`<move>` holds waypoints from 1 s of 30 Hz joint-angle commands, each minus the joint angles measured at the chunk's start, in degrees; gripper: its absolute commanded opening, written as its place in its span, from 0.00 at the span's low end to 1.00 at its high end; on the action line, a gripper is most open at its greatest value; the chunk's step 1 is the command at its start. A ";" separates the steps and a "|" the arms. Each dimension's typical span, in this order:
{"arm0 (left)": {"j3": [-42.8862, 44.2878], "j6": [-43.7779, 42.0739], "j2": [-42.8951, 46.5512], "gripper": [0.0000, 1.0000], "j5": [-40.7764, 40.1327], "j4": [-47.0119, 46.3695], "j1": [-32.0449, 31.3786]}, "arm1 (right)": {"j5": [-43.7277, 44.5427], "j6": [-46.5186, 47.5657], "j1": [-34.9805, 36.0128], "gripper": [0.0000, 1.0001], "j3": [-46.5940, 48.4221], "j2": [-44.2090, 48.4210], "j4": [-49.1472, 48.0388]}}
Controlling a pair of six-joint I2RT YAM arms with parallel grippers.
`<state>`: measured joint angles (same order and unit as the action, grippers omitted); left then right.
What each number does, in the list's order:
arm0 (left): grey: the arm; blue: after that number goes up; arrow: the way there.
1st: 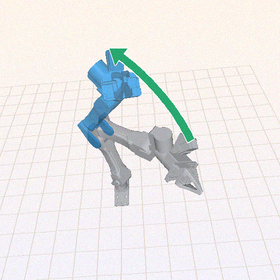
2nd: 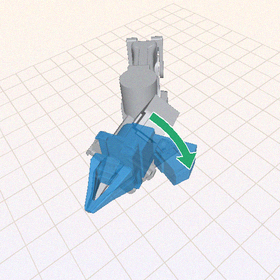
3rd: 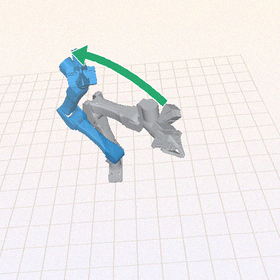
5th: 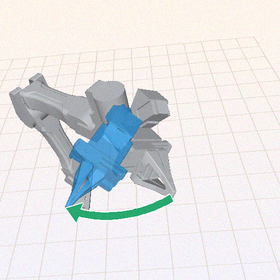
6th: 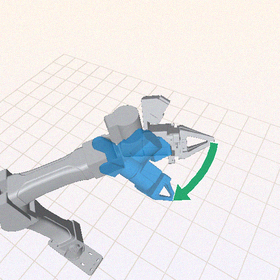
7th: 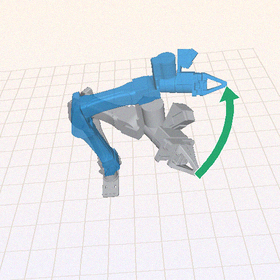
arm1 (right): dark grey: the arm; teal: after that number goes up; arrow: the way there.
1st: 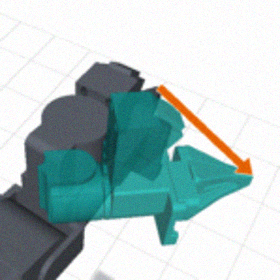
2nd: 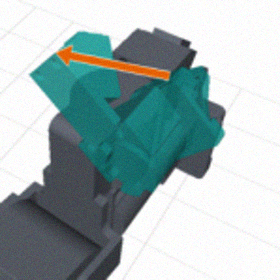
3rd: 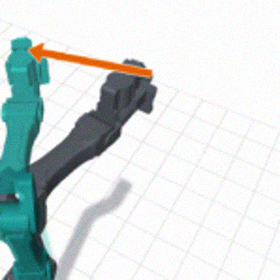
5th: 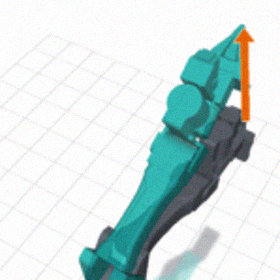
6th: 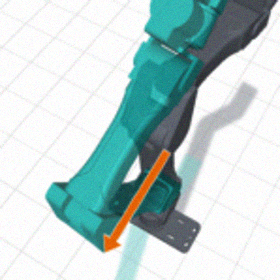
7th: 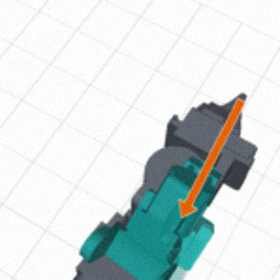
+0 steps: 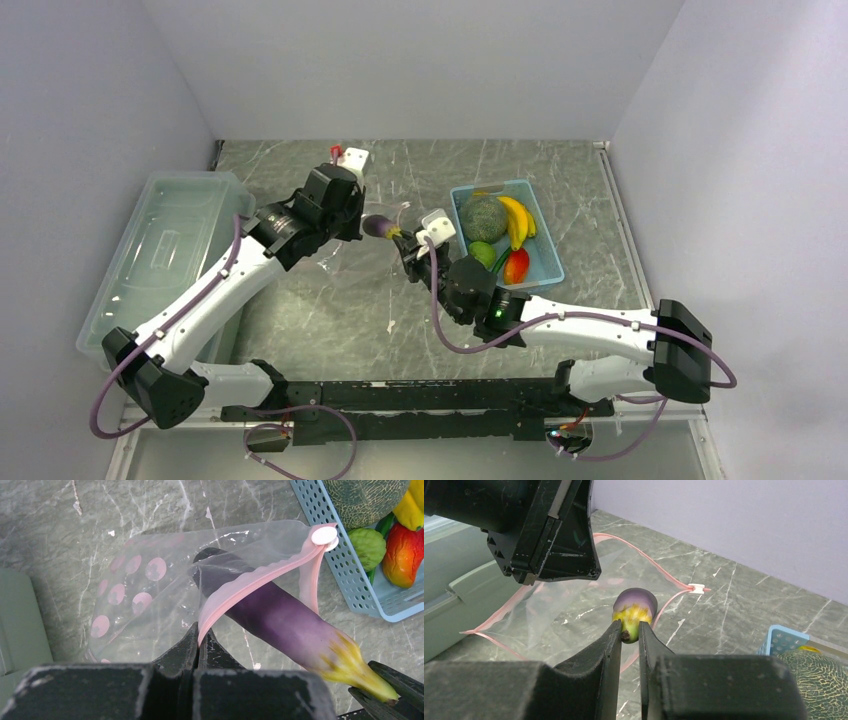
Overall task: Place the food in the zip-top bag and seal the zipper
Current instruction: Place the fake vegetable in the zipper food storage bag.
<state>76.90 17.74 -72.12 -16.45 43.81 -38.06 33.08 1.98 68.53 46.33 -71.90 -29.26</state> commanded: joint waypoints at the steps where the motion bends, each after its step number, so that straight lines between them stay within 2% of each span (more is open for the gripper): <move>1: -0.85 0.02 1.44 0.00 1.88 -2.27 0.25 | 0.62 0.70 0.28 0.00 1.03 1.07 -2.08; 12: -1.32 -0.25 1.71 0.00 2.30 -2.94 0.24 | -8.39 -3.07 0.29 0.00 2.42 -0.30 -0.04; 30: -1.79 -0.24 1.88 0.00 2.70 -3.29 0.28 | -13.56 -9.86 0.04 0.00 5.79 -11.28 -5.69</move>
<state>75.31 17.69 -72.03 -14.61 42.61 -38.06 21.54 -4.45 68.51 49.23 -81.93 -29.43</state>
